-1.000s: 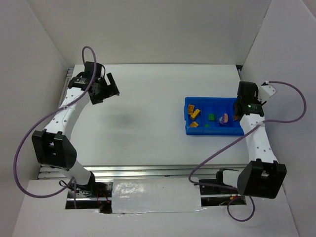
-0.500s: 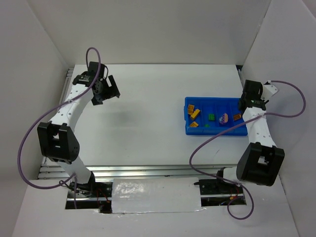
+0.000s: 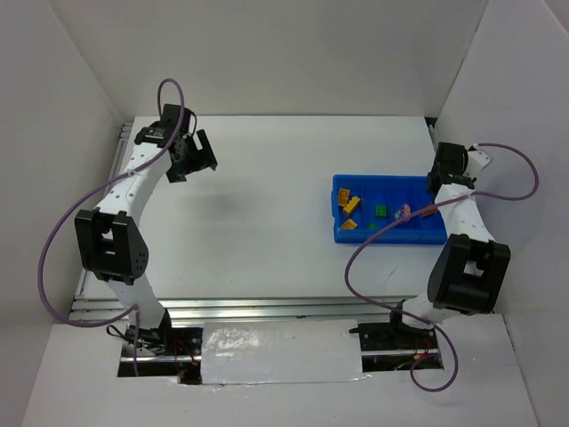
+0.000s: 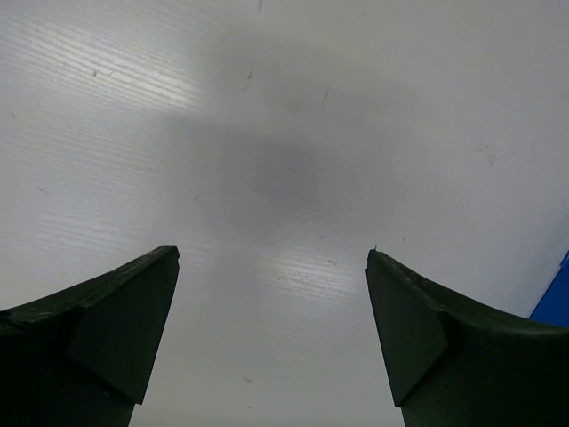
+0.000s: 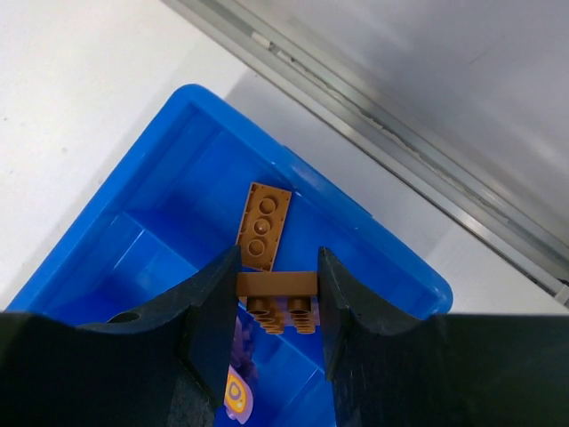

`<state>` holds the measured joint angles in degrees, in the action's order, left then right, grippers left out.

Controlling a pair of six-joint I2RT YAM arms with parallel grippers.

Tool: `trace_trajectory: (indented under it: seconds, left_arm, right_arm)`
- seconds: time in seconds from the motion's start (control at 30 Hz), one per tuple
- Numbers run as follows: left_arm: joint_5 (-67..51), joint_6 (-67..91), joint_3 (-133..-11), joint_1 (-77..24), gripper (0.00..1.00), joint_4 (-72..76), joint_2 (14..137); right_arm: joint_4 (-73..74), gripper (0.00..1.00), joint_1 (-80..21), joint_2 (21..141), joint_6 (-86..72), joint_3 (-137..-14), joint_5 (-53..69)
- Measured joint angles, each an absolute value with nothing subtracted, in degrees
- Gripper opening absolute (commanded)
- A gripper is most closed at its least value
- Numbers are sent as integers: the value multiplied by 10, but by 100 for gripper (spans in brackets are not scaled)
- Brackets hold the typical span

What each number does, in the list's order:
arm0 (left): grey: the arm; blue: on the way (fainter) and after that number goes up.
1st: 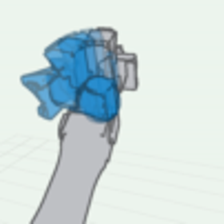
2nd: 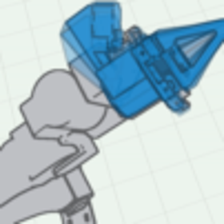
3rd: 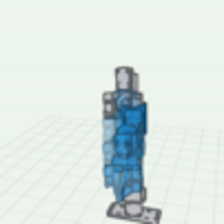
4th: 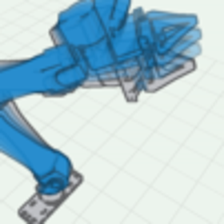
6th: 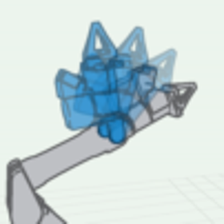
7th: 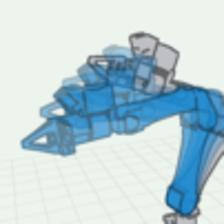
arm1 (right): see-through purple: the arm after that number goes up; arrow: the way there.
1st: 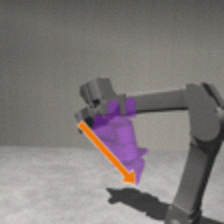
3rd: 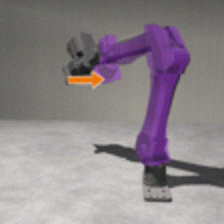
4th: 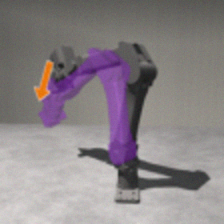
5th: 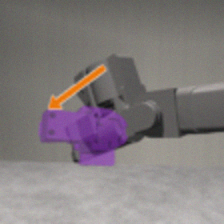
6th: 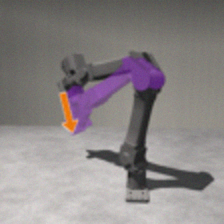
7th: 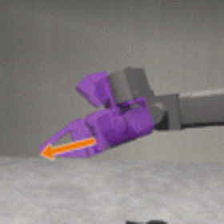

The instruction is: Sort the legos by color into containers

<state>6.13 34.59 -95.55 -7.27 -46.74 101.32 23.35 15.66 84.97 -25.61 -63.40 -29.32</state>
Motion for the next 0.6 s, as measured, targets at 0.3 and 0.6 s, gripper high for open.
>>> trace_trajectory:
  seconds: [0.3,0.6]
  left_arm:
    - [61,345,-960,-69,99,-466,1018]
    - [58,345,-960,-69,100,-463,1019]
  right_arm:
    - [234,29,158,853,-250,-634,-283]
    - [232,71,162,868,-243,-634,-285]
